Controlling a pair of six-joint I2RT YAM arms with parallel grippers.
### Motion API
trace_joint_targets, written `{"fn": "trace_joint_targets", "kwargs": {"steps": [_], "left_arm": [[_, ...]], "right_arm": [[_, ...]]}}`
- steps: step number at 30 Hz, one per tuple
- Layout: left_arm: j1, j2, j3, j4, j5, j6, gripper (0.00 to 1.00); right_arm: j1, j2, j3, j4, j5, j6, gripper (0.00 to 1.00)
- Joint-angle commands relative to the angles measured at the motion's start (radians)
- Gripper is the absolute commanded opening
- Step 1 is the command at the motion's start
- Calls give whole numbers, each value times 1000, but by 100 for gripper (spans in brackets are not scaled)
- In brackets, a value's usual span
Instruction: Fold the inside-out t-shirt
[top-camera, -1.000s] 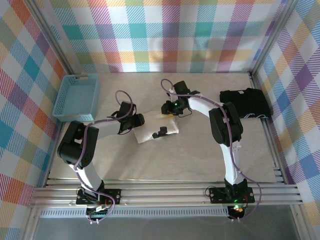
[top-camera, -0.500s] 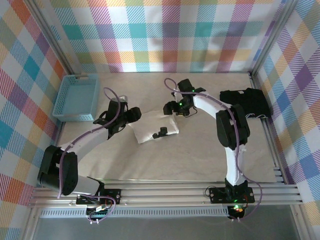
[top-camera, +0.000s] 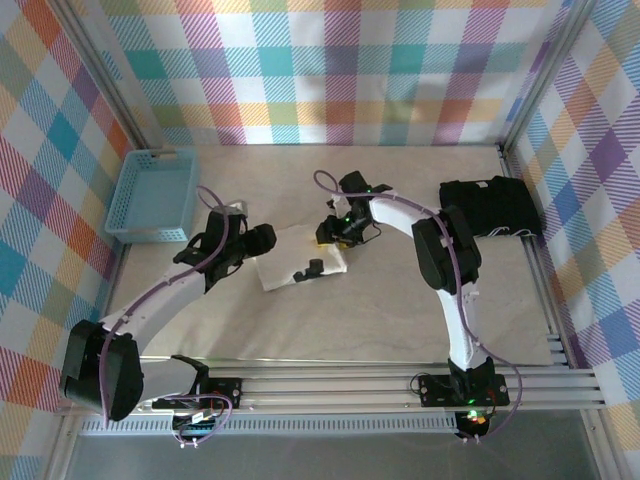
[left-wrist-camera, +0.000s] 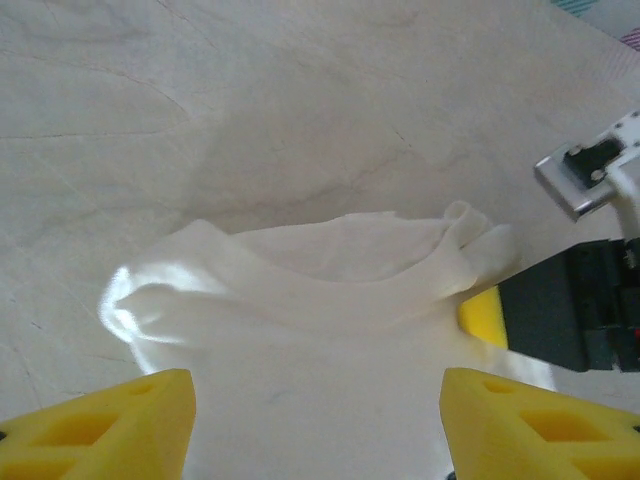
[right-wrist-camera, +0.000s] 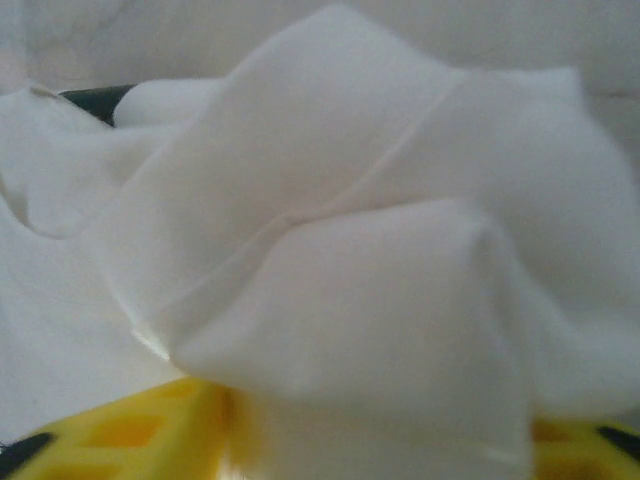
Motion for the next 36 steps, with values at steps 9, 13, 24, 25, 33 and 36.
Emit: {"fn": "trace_joint_targets", "kwargs": {"steps": [9,13,24,25,33,36], "left_arm": [[10,-96,-36,-84,-54,29,67],[10,-147,-33,-110,-73,37,68],[10,-202,-26,-148,-60,37,69],[10,-201,-25,-150,-59,35,70],[10,-200,-19,-159,-66,47,70],[10,-198,-19,-163,-70,54,70]], "right_arm": [[-60,-158,-76,116,-116,-93,0],[-125,-248,-99,6,-57,-226,0],[-265,-304,51,-293,562,-449,0],[-272,-301,79,-303,604,-480,0],[-343,-272,297,-369,743,-622,0],[-357,-253,374,-403,779,-665,0]]}}
